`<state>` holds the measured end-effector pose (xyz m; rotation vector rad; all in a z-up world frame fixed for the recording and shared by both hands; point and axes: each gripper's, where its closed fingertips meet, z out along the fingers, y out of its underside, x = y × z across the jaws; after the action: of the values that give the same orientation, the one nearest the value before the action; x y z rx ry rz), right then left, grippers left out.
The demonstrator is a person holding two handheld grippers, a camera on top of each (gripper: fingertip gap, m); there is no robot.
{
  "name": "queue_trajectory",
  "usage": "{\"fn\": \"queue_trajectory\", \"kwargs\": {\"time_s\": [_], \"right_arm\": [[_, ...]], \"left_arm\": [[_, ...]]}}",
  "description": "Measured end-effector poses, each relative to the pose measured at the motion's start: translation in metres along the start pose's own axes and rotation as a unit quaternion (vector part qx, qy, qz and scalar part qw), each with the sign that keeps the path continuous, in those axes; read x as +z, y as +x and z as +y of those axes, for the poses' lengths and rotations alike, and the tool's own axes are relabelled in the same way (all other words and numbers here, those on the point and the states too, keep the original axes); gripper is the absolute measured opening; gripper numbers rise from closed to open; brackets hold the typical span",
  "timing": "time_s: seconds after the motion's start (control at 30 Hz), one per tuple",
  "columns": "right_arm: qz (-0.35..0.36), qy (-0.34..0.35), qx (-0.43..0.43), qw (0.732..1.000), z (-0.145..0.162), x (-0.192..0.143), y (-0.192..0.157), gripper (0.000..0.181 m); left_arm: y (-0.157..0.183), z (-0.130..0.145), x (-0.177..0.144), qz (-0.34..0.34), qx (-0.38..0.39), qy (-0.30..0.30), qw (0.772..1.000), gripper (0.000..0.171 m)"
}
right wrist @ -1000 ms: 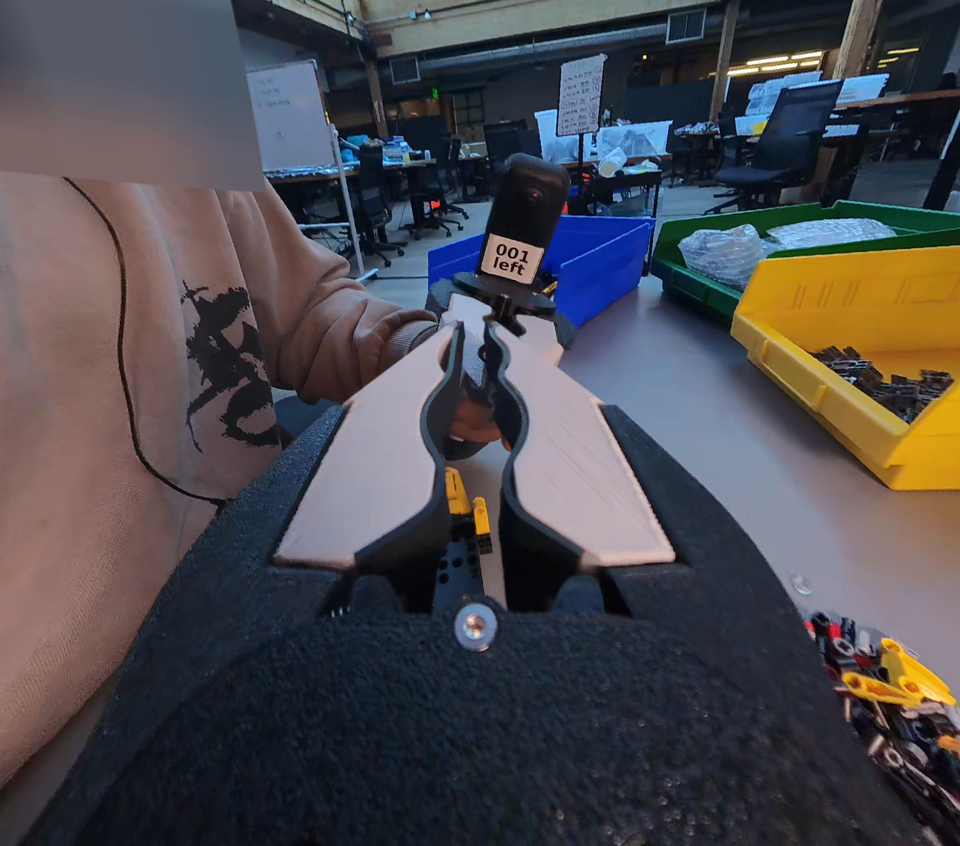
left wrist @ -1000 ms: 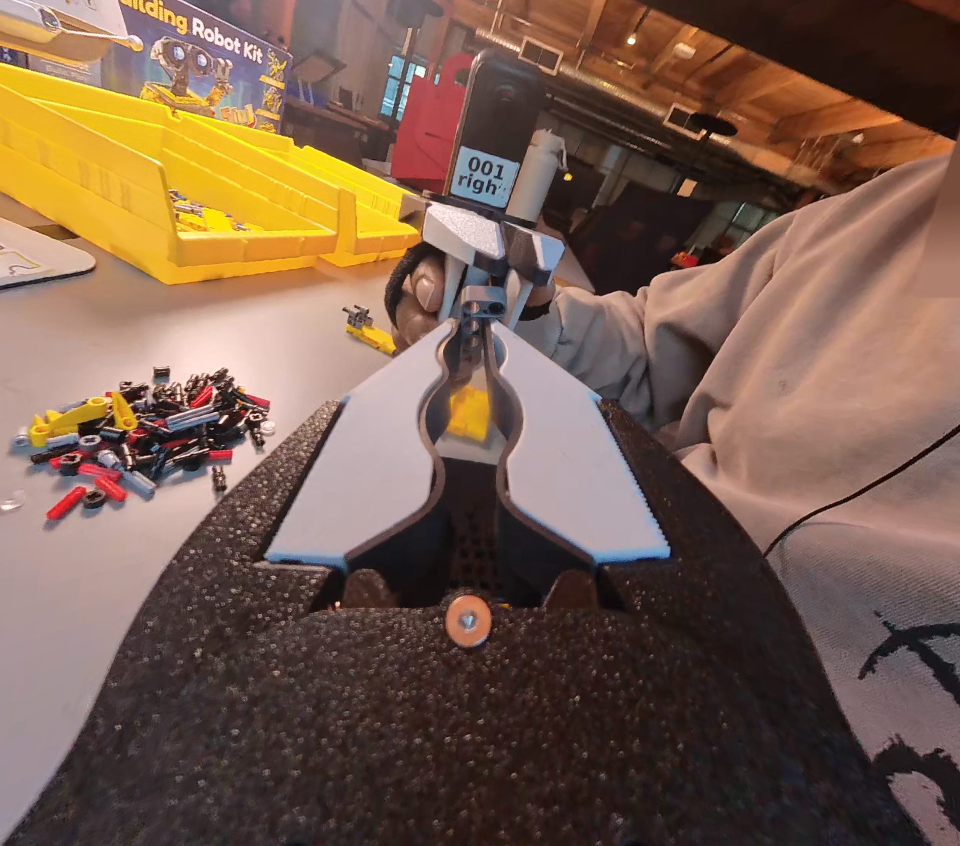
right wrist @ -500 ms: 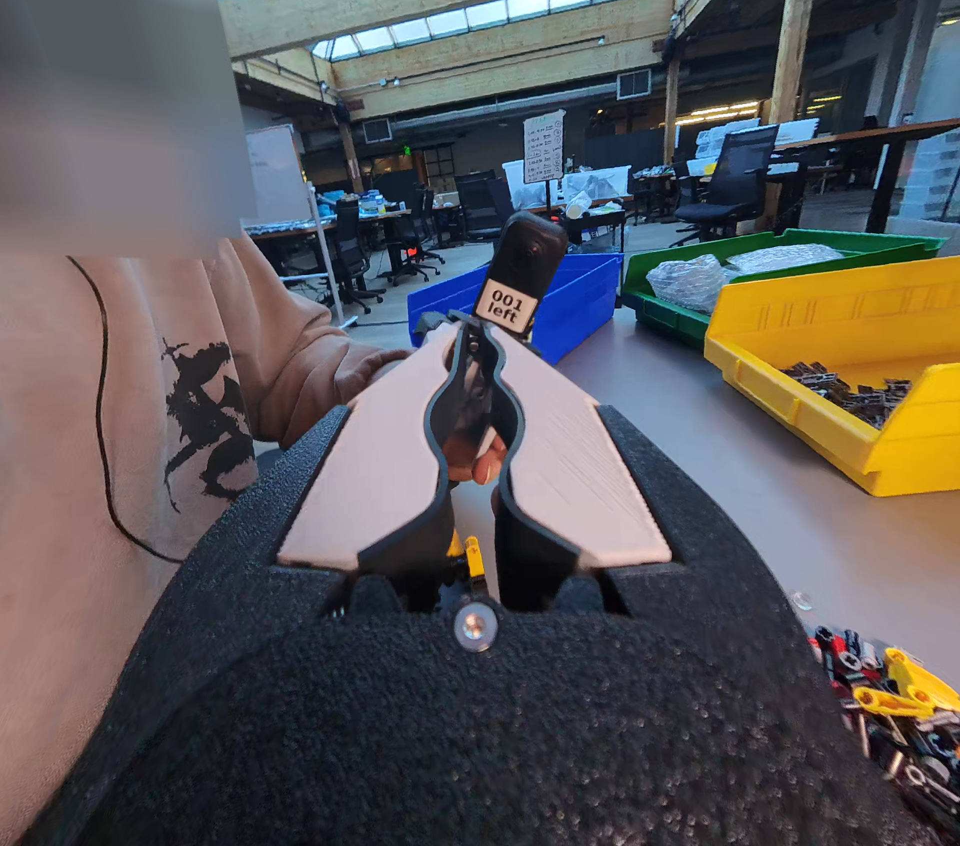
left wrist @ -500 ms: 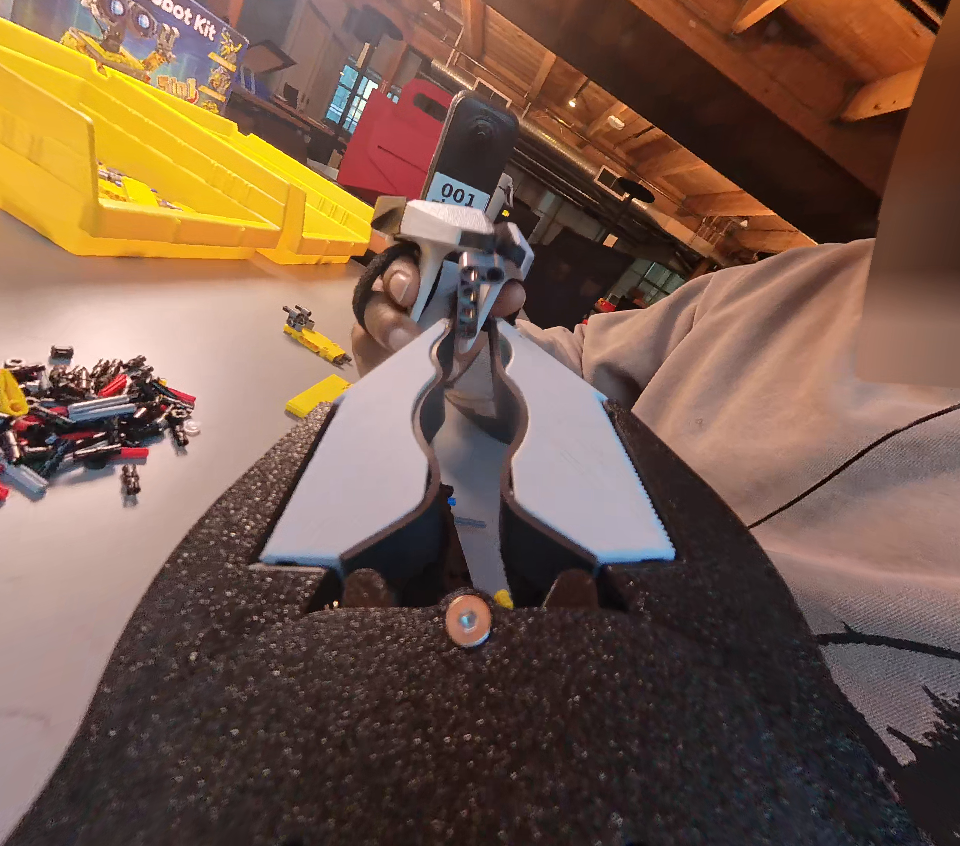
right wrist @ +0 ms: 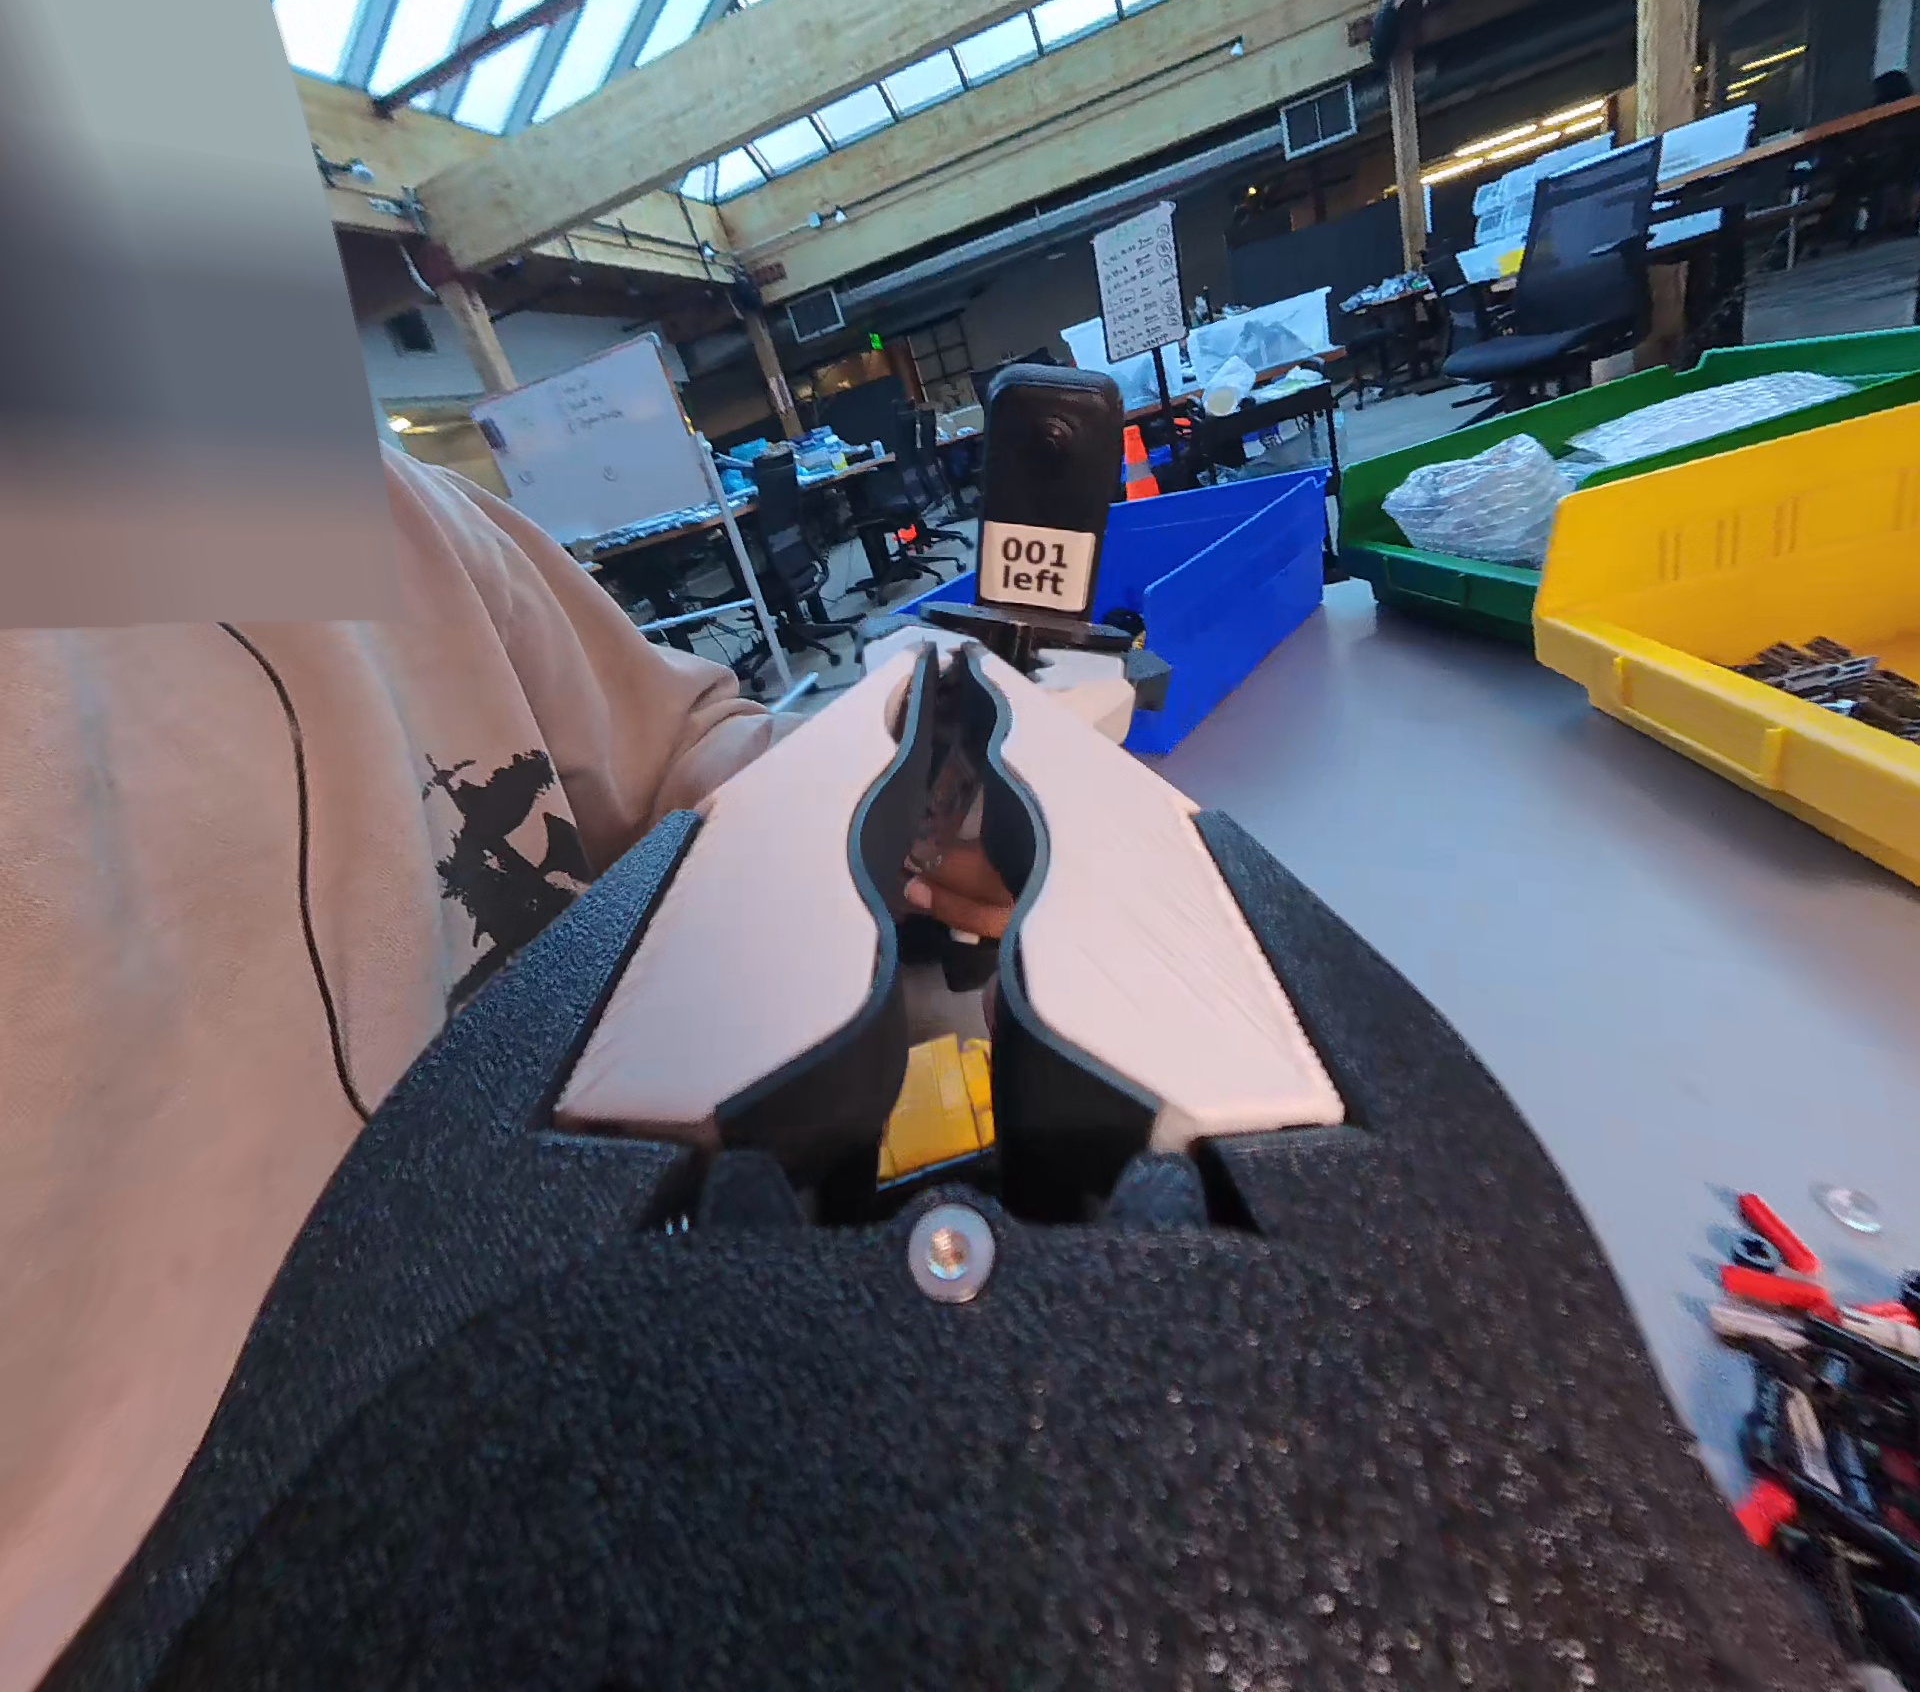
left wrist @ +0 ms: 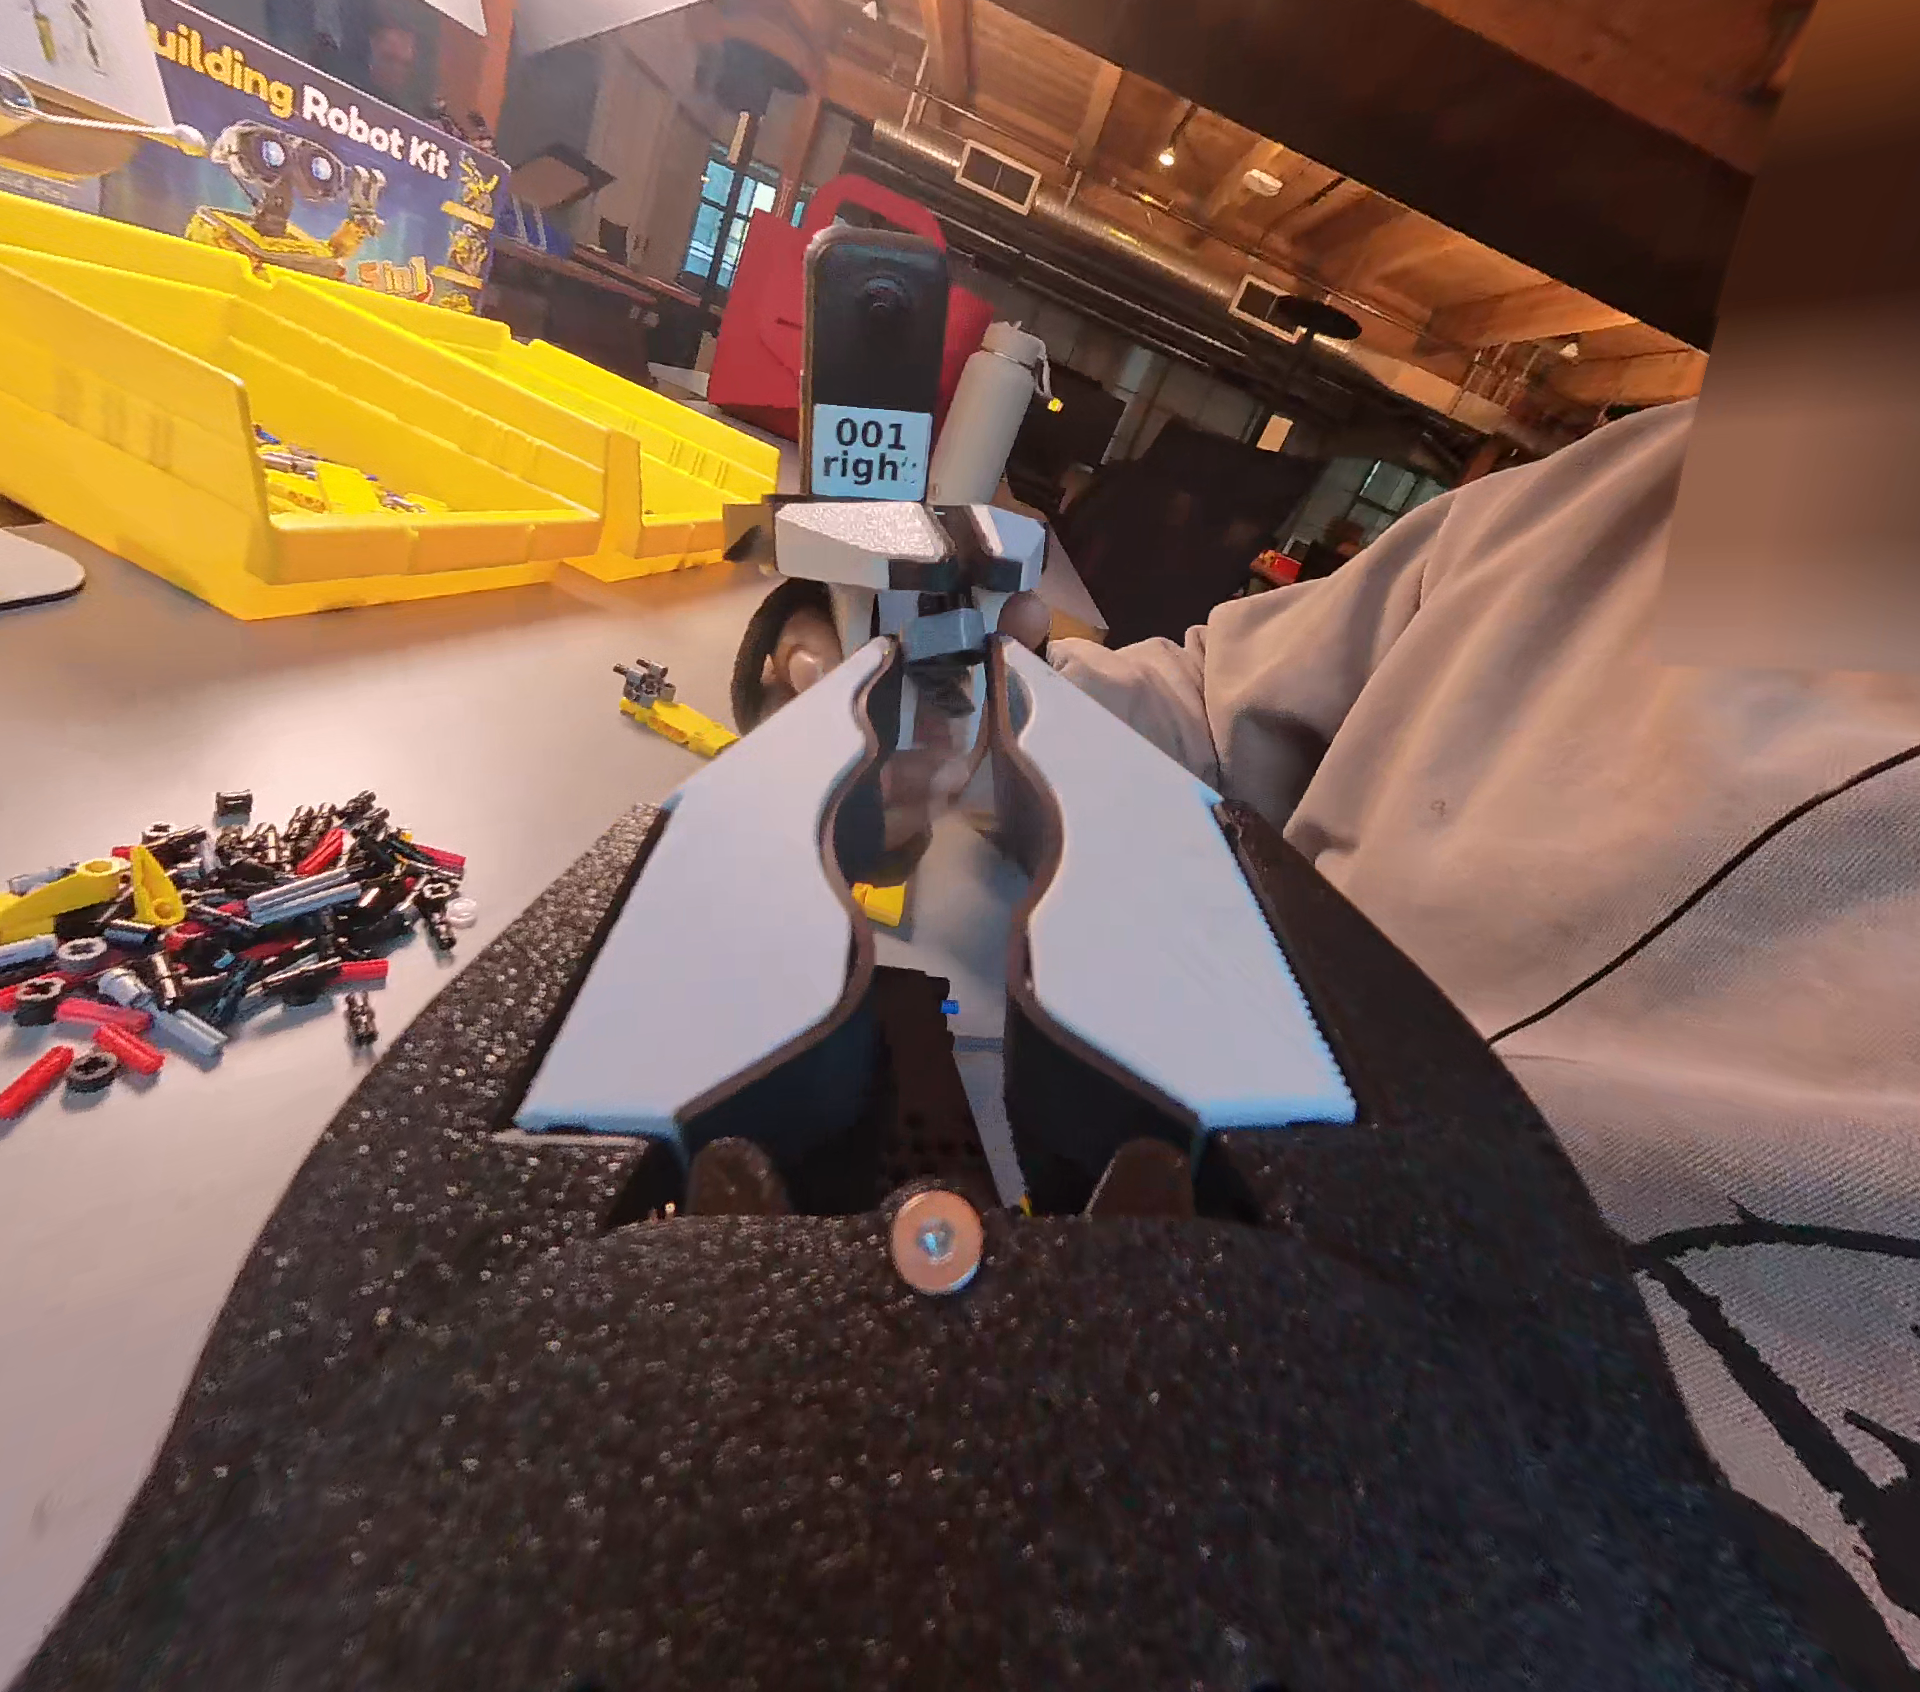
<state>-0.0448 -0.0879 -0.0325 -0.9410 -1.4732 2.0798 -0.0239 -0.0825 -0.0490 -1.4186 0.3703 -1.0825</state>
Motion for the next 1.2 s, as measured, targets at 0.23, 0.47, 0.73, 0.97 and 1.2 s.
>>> {"fn": "queue_trajectory", "kwargs": {"time_s": [0.23, 0.47, 0.73, 0.97, 1.2], "right_arm": [[-0.010, 0.047, 0.028, 0.998, -0.007, 0.004, -0.005, 0.003], [-0.019, 0.062, 0.012, 0.998, -0.009, 0.009, -0.013, 0.004], [0.011, 0.078, 0.032, 0.996, -0.011, 0.008, -0.004, 0.001], [0.082, 0.075, 0.062, 0.992, -0.007, 0.012, 0.014, 0.003], [0.092, 0.093, 0.058, 0.990, -0.009, 0.011, 0.012, 0.002]], "left_arm": [[0.008, -0.009, 0.000, 0.035, -0.050, 0.050, 0.997, 0.013], [0.018, -0.015, -0.001, 0.080, -0.103, 0.079, 0.988, 0.014], [0.008, -0.018, -0.002, -0.002, -0.014, 0.065, 0.998, 0.013], [-0.013, -0.016, -0.012, -0.144, 0.162, -0.008, 0.976, 0.012], [-0.007, -0.016, -0.010, -0.106, 0.102, 0.002, 0.989, 0.012]]}}
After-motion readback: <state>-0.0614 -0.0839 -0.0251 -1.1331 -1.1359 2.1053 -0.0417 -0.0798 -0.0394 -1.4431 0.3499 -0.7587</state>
